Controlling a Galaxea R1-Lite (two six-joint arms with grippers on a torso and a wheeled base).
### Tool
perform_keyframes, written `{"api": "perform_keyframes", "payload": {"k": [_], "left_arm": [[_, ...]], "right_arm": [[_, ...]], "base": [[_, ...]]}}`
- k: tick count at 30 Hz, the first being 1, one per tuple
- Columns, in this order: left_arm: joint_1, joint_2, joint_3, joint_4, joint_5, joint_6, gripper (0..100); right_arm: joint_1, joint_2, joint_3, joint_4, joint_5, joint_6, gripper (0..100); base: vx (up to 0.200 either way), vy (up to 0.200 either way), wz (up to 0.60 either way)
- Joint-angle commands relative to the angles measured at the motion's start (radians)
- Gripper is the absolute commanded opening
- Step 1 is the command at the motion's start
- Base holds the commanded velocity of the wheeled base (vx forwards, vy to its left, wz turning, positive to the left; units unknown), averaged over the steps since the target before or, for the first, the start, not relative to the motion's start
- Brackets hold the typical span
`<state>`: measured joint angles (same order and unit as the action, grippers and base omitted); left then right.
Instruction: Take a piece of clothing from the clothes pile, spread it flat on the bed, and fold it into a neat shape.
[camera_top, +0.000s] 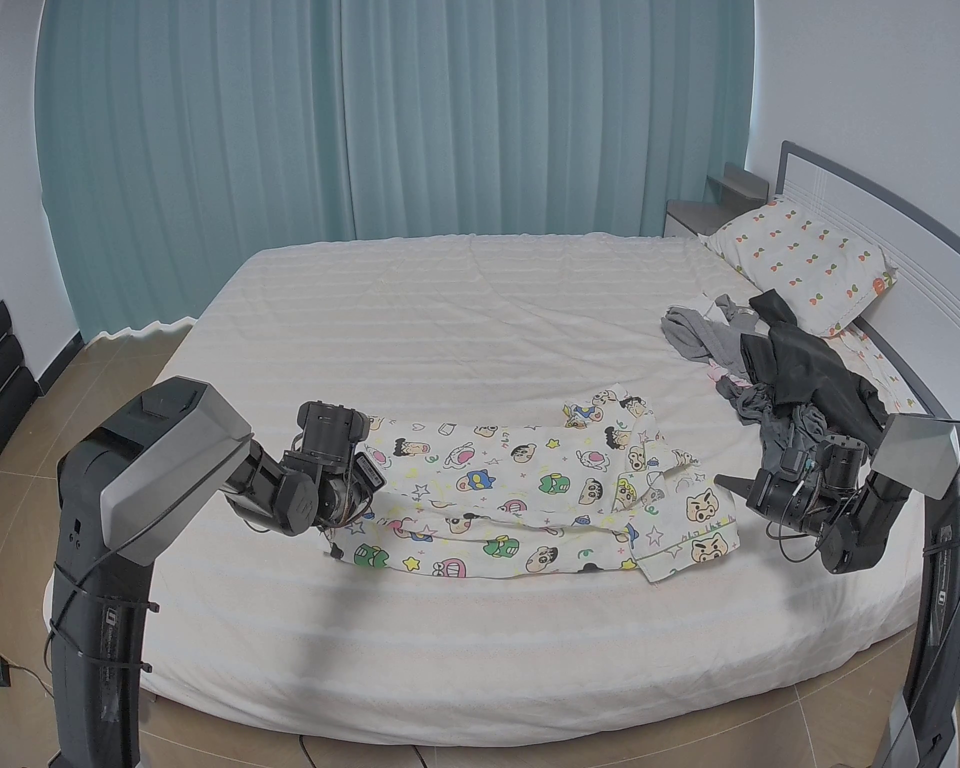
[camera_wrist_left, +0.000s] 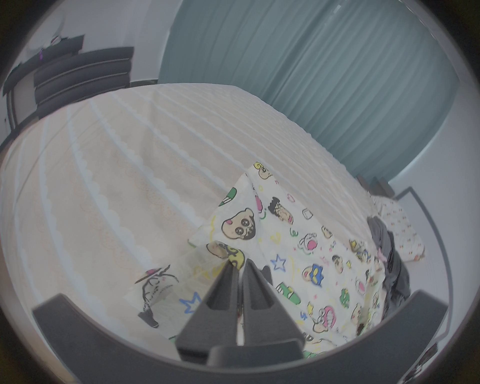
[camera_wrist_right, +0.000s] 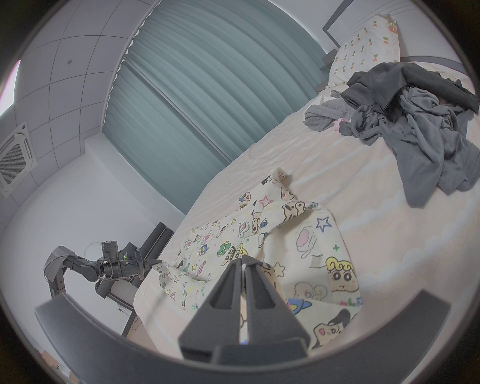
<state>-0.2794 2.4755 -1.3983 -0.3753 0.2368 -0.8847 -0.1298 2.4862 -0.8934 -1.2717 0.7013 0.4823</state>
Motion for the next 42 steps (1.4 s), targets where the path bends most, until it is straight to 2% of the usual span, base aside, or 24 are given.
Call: {"api": "perform_keyframes", "payload": {"k": [1,7,12,17,18,19,29,34,38,39,42], "left_arm": [[0.020,0.040,-0.045,0.006,0.002,-0.020,0],[0.042,0.060,-0.065,0.007,0.002,-0.022,0],[0.048,0.077,-0.099,0.012,0.001,-0.022,0],[0.043,0.080,-0.133,0.052,-0.001,-0.022,0],[0.043,0.080,-0.142,0.059,-0.001,-0.023,100],[0.043,0.080,-0.151,0.065,0.001,-0.025,100],[0.074,0.066,-0.148,0.067,0.018,-0.057,100],[0.094,-0.015,-0.031,0.059,-0.001,-0.062,100],[0.100,-0.069,0.047,0.052,-0.044,-0.063,100],[0.104,-0.125,0.131,0.032,-0.102,-0.063,100],[0.111,-0.213,0.277,-0.045,-0.200,-0.085,100]], "right_arm": [[0.012,0.028,-0.038,0.003,-0.011,0.001,0],[0.022,0.037,-0.065,0.014,-0.016,0.001,0],[0.038,0.048,-0.122,0.054,-0.066,0.001,0],[0.039,0.057,-0.154,0.081,-0.072,0.004,0],[0.041,0.059,-0.156,0.086,-0.074,0.015,0],[0.041,0.062,-0.159,0.091,-0.074,0.025,100],[0.012,0.066,-0.168,0.101,-0.120,0.044,100],[-0.034,0.056,-0.157,0.114,-0.164,0.044,100],[-0.050,0.003,-0.107,0.114,-0.183,0.047,100],[-0.044,-0.056,-0.016,0.107,-0.198,0.061,100],[-0.010,-0.151,0.143,0.089,-0.240,0.114,100]], "base": [[0.000,0.000,0.00],[0.000,0.000,0.00],[0.000,0.000,0.00],[0.000,0.000,0.00],[0.000,0.000,0.00],[0.000,0.000,0.00],[0.000,0.000,0.00],[0.000,0.000,0.00],[0.000,0.000,0.00],[0.000,0.000,0.00],[0.000,0.000,0.00]]}}
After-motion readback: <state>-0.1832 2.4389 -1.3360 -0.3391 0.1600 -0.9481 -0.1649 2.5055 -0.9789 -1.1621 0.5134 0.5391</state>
